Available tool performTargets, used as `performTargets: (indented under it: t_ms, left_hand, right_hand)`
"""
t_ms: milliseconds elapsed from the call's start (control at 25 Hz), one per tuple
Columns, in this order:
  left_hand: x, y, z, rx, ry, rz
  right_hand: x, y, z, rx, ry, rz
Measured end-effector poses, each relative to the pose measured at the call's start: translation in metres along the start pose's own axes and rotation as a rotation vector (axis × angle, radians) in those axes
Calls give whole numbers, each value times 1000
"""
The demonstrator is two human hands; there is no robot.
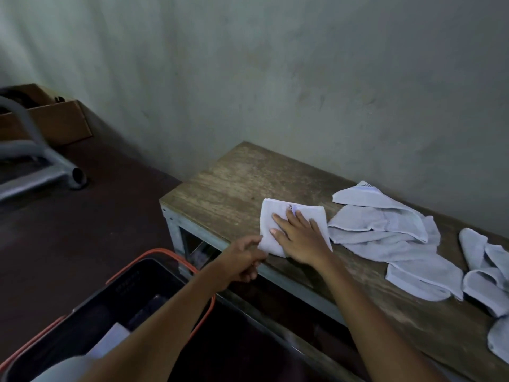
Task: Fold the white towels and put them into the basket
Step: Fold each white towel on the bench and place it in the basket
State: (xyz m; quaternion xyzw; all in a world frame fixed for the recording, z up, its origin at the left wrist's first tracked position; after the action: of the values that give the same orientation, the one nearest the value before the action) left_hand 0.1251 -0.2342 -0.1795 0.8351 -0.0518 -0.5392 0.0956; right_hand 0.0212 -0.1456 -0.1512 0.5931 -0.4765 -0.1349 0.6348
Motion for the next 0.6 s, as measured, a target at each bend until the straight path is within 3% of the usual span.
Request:
performTargets:
  t_ms: [120, 320, 520, 600]
  left_hand:
    - [-2, -17, -1, 92, -37, 11]
    - [-9, -9, 2, -64, -99, 83]
    - [-3, -17, -1, -53, -42, -100]
    - [0, -10, -2, -118, -14, -60]
  right_hand:
    - [-2, 1, 2, 14, -29, -22]
    - [-8, -2, 3, -46, -100, -47]
    - [-9, 1, 4, -51, -159, -59]
    - [-9, -1, 5, -37, -173, -45]
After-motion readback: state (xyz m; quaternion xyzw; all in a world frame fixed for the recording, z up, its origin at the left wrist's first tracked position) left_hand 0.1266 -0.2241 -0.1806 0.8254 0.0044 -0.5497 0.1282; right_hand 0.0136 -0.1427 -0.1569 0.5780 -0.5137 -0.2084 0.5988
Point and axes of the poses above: each hand's wrist, its own z-axis towards the middle knuckle, its own y-axis out of the back of the hand, x = y × z, the point moved 10 cm from there along z, towards the middle knuckle, and after that the axes turned 13 degrees about z, right-handed, at the moved point
